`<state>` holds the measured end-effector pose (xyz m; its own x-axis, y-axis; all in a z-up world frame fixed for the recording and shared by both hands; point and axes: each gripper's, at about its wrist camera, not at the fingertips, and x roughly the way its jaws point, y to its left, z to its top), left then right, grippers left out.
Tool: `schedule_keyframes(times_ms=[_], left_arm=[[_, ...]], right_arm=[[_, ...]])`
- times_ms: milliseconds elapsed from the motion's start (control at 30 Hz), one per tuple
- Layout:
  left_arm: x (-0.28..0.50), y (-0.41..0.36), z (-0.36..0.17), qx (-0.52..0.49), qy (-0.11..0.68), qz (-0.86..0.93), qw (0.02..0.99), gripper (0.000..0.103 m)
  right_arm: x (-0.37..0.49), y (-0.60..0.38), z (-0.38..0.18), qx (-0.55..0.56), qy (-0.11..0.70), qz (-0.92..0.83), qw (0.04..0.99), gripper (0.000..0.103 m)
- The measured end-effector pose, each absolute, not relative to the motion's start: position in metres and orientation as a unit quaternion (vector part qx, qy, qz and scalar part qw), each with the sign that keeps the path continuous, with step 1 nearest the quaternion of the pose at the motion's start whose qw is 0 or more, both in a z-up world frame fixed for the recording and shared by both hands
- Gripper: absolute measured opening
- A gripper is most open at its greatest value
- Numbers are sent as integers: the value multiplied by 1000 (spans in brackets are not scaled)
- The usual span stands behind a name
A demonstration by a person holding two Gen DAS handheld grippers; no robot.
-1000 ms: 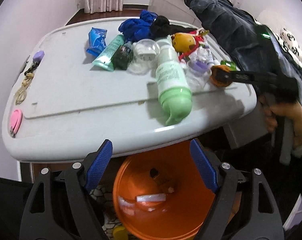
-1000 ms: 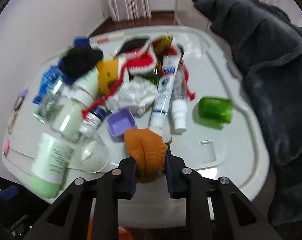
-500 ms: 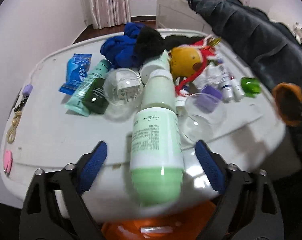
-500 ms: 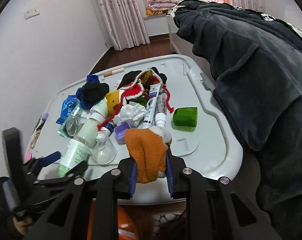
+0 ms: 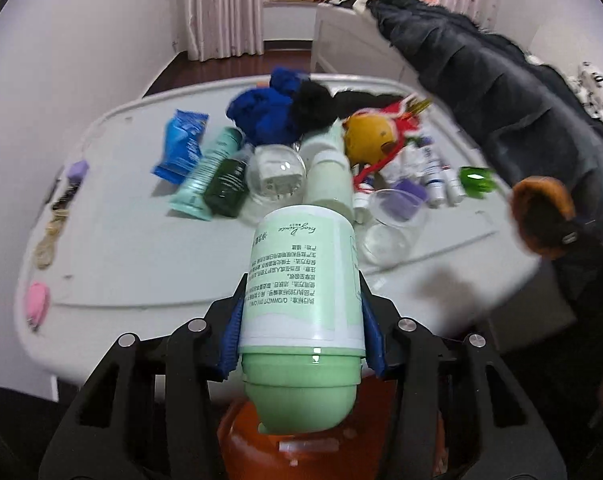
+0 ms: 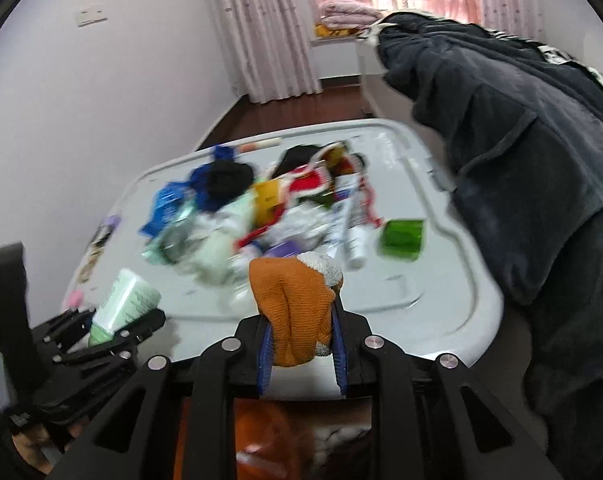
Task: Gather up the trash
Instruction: 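Grasp the green-capped white roll-on bottle with the left tool, then drop the roll-on bottle into the basin with the left tool while the right tool drops the sock, then grasp the clear glass cup with the right tool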
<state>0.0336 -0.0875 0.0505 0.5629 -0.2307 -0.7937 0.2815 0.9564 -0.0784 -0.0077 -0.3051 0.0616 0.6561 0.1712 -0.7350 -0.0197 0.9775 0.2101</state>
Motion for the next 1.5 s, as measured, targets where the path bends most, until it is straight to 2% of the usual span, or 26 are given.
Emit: schedule_keyframes(times_ms=[200, 433, 700, 733, 800, 833, 867, 933, 1233, 1500], left_arm=[[-28, -44, 78, 49, 428, -160, 888, 47], [-48, -22, 23, 11, 499, -153, 853, 47], [-45, -22, 9, 5, 522, -165, 836, 47], [-44, -23, 6, 5, 528, -167, 833, 47], [-45, -25, 2, 7, 538, -166, 826, 48], [-44, -27, -1, 12, 545, -165, 822, 56], [-44, -28, -2, 16, 549, -165, 819, 71], [-45, -29, 0, 22, 544, -162, 823, 77], [-40, -30, 12, 19, 515, -174, 839, 77], [-22, -17, 14, -7, 500, -160, 851, 78]], right_arm=[[-66, -254, 73, 59, 421, 110, 899, 24], [-98, -216, 33, 24, 467, 127, 875, 24], [-94, -215, 11, 36, 503, 119, 855, 25], [-94, -215, 9, 37, 508, 119, 852, 28], [-93, -214, 6, 34, 514, 115, 849, 41], [-92, -214, 5, 34, 514, 113, 849, 51], [-91, -215, 5, 34, 512, 112, 851, 53], [-90, -219, 9, 34, 503, 105, 857, 53], [-15, -235, 28, 20, 462, 60, 884, 53], [83, -231, -5, 54, 492, 36, 868, 52]])
